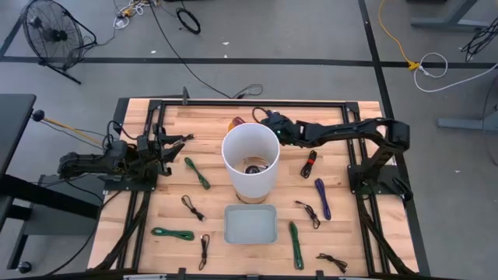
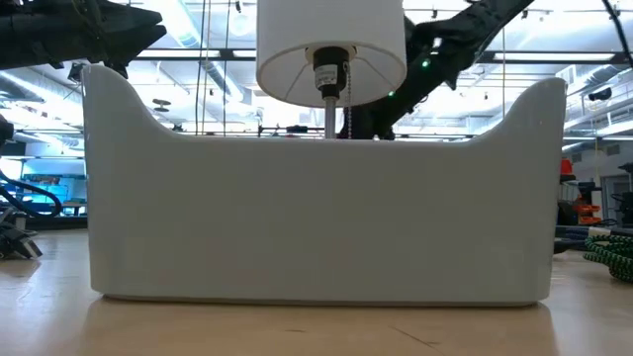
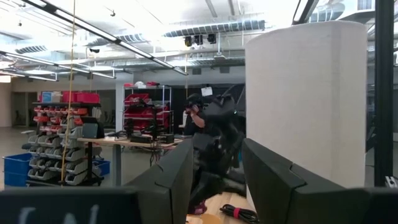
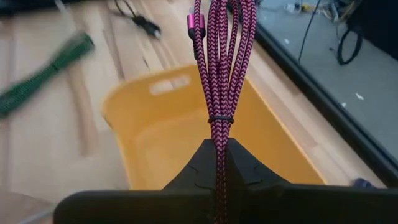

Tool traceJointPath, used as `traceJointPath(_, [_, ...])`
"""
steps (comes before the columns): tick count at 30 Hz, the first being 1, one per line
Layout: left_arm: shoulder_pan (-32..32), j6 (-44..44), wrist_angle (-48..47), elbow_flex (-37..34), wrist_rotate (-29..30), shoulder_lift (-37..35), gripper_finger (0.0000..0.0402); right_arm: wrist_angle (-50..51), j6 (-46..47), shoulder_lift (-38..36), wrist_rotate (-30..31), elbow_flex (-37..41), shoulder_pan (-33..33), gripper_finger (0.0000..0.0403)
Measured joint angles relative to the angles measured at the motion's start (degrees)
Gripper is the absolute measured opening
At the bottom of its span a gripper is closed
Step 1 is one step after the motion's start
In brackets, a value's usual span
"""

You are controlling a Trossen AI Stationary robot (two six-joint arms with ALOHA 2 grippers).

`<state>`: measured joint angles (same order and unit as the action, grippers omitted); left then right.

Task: Pick & Place USB Port
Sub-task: Put the pink charger cable into the yellow bin, then put the purple charger cable into the yellow bin

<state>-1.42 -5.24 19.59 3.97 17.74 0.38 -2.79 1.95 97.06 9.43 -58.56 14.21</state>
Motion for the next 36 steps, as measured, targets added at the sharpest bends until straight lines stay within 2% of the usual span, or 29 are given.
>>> traceJointPath(9, [0.01, -0.01, 0.0, 0.0, 0.0, -0.01, 0.0144, 1.21, -0.98, 1.86, 0.1, -0.55, 0.73, 0.0011])
traceJointPath(18, [-0.01, -0.01, 0.0, 0.0, 0.0, -0.01, 0.0144, 1.18, -2.65, 1.86, 2.53, -0.55, 0.71, 0.009])
traceJointPath(25, [0.01, -0.01, 0.0, 0.0, 0.01, -0.01, 0.0144, 1.18, -2.68, 1.86, 3.86, -0.55, 0.77, 0.0122])
traceJointPath(27, [0.01, -0.01, 0.0, 0.0, 0.0, 0.01, 0.0144, 1.2, -2.95, 1.77, 6.59, -0.55, 0.85, 0.0126])
traceJointPath(31, [0.0, 0.0, -0.01, 0.0, 0.01, -0.01, 0.0144, 1.4, -2.98, 0.24, 16.38, -0.55, 1.63, 0.0126])
traceJointPath(36, [0.01, 0.01, -0.02, 0.0, 0.02, -0.01, 0.0144, 7.99, -1.02, -4.84, 16.5, -0.57, 4.41, 0.0128])
